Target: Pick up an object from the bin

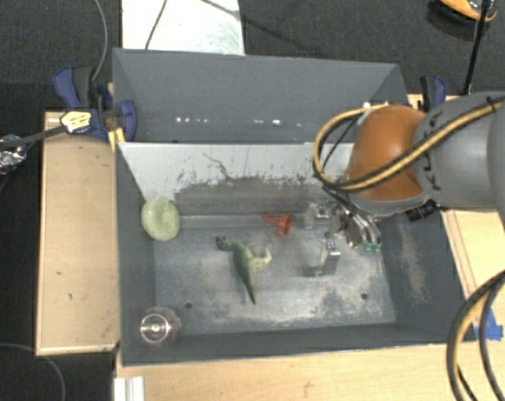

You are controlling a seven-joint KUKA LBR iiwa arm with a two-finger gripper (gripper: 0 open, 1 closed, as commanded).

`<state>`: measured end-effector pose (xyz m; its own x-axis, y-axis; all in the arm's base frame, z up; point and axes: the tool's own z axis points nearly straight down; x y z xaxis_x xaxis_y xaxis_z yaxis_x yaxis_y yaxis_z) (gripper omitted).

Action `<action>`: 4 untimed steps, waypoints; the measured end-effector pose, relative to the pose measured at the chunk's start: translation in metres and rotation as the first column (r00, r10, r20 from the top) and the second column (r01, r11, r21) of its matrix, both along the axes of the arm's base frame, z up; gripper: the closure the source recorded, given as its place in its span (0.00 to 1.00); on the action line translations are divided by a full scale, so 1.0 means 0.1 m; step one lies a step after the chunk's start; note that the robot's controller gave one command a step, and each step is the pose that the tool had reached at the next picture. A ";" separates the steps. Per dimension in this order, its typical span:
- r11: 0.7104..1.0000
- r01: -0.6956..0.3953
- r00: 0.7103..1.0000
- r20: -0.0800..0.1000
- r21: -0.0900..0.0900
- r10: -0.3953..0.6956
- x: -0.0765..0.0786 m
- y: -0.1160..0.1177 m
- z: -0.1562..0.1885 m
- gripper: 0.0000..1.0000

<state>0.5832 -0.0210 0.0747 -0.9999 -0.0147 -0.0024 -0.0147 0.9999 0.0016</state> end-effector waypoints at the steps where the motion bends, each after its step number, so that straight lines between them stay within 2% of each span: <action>1: 1.000 0.022 1.000 -0.005 -0.001 -0.022 -0.04 0.28 -0.03 0.00; 2: 0.999 0.037 0.999 -0.004 0.000 -0.037 -0.08 0.67 -0.04 0.00; 3: 1.000 0.016 1.000 0.001 0.002 -0.016 -0.07 0.92 -0.04 0.00; 4: 0.994 -0.106 0.994 0.002 0.000 0.106 -0.05 1.03 -0.04 0.00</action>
Offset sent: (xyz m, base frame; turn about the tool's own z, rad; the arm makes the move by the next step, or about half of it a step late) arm -0.0093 0.0756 -0.0047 0.0392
